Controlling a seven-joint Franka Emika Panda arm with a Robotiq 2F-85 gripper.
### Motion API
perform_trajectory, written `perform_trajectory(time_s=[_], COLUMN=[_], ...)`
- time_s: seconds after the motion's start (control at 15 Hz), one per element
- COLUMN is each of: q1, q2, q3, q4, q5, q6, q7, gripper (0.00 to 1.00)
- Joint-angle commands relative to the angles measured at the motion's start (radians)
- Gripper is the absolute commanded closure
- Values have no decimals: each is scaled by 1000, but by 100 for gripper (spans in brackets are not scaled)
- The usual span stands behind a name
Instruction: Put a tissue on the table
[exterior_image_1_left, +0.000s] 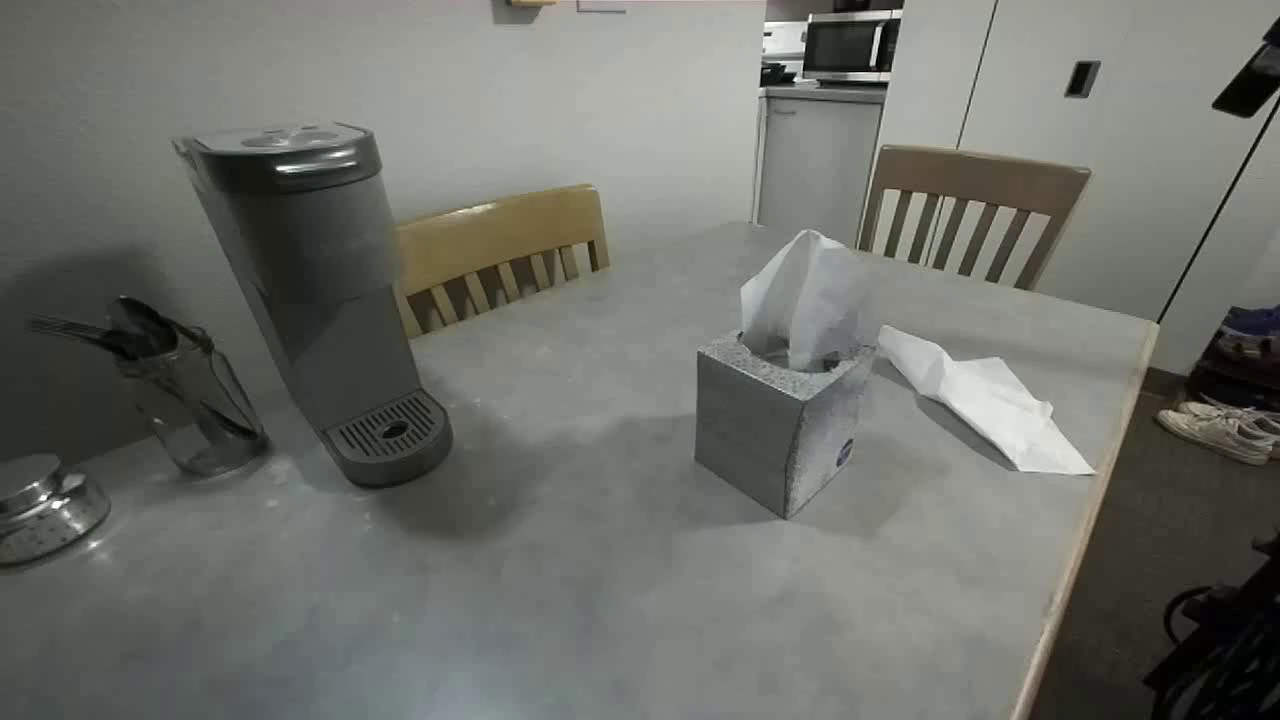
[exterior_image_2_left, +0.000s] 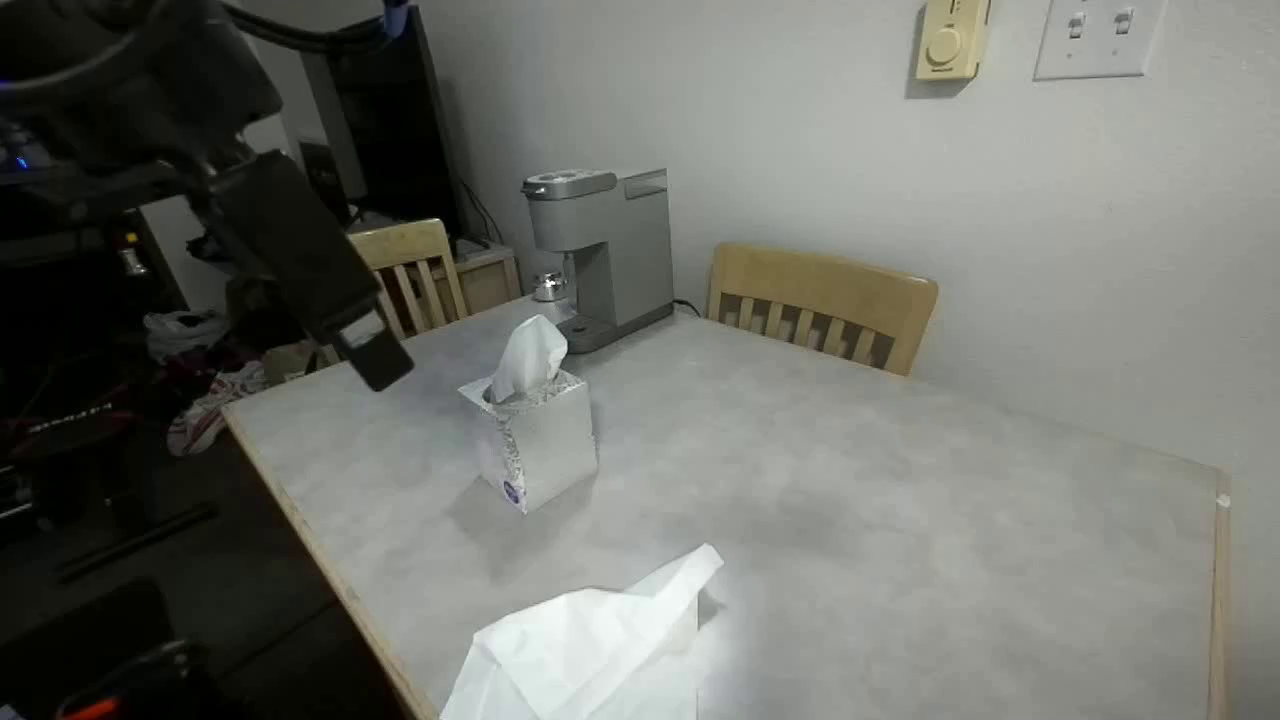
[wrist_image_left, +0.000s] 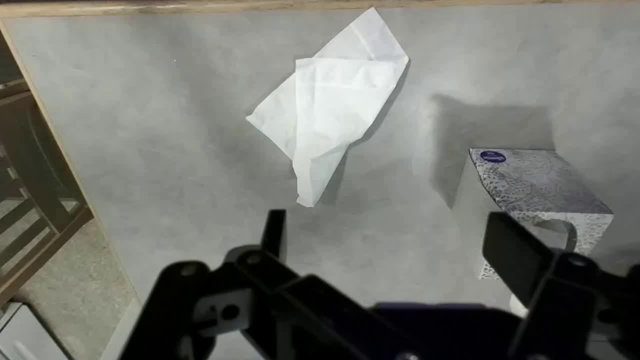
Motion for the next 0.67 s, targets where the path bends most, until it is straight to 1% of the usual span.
perform_trajectory(time_s=[0.0,0.13,0.6], q1=[-8,-7,-5], q2=[1,3,6], q3=[9,9,7], q4=[-5,-20,-19], q5=[9,9,11], q6=[-9,-9,-5], q7=[-6,-6,-10], gripper=[0,0,0])
